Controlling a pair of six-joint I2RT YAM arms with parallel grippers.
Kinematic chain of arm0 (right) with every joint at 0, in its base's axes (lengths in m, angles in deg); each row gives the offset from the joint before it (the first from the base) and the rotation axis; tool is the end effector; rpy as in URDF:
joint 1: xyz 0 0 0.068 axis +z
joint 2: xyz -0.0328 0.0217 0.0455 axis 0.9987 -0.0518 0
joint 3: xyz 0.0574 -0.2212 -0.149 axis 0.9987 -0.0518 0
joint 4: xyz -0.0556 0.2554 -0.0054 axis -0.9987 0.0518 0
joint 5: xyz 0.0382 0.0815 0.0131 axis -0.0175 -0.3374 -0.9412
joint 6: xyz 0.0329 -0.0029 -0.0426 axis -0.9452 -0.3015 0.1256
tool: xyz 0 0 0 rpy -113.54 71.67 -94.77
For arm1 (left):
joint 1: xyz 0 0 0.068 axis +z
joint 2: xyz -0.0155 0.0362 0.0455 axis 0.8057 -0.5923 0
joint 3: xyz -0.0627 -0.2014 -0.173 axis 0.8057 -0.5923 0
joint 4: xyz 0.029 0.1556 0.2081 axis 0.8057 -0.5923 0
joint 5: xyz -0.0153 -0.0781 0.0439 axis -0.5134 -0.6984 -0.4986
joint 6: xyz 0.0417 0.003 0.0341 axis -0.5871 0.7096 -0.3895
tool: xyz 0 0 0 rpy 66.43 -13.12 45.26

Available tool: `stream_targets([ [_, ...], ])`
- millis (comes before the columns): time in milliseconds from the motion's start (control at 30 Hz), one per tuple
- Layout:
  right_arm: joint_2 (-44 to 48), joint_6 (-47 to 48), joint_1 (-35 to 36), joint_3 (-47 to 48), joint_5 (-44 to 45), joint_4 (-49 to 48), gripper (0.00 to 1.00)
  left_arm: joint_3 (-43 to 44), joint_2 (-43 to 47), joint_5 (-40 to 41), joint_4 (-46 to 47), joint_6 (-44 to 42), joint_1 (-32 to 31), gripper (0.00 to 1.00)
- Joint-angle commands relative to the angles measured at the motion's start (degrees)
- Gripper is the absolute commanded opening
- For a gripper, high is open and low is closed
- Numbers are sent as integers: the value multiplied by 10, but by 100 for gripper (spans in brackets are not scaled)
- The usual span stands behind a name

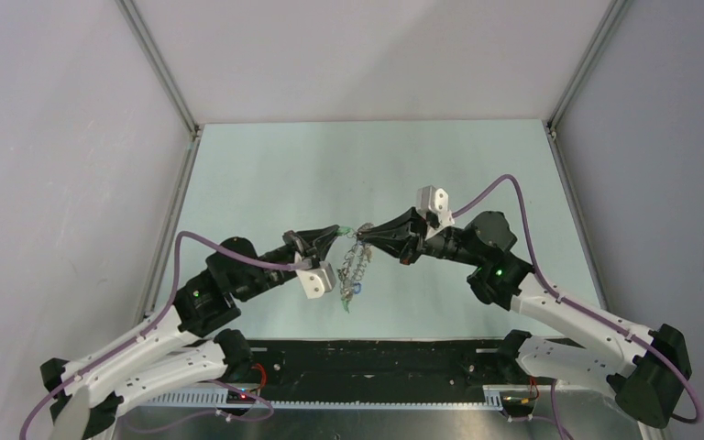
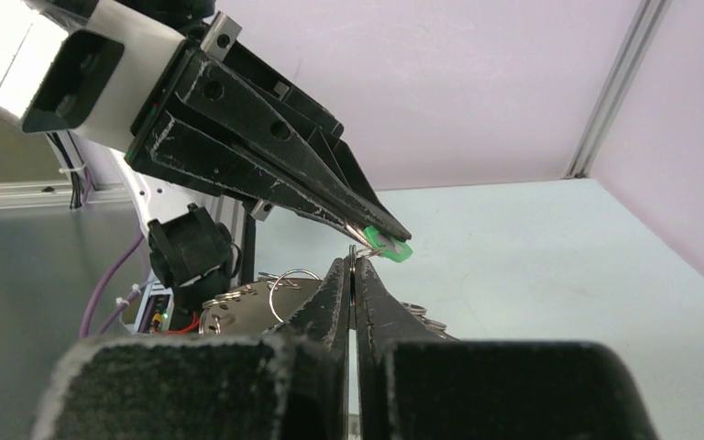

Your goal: Remove the keys from the keyring

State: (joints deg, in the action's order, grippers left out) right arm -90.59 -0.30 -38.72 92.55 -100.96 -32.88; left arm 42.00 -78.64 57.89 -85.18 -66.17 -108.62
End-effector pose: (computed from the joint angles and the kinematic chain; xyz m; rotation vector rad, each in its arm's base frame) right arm 0.1358 0.1814 0.3632 -1.0040 1.0304 1.1010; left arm 0.0886 -0.1321 0.3532 1.2987 0.9463 -0.1743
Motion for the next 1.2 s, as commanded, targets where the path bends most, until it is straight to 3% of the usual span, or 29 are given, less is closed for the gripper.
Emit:
stream_targets([
  [0, 8, -35, 1, 20, -14, -88, 0, 10, -2, -4, 26, -9, 2, 0],
  [267, -1, -73, -2, 20, -33, -109, 0, 11, -1, 1, 26, -9, 2, 0],
  [733, -3, -160, -5, 20, -94, 29, 0, 12, 7, 38, 28, -7, 1, 0],
  [1167, -55, -228, 13, 20, -147, 28, 0, 9, 13, 47, 34, -9, 1, 0],
])
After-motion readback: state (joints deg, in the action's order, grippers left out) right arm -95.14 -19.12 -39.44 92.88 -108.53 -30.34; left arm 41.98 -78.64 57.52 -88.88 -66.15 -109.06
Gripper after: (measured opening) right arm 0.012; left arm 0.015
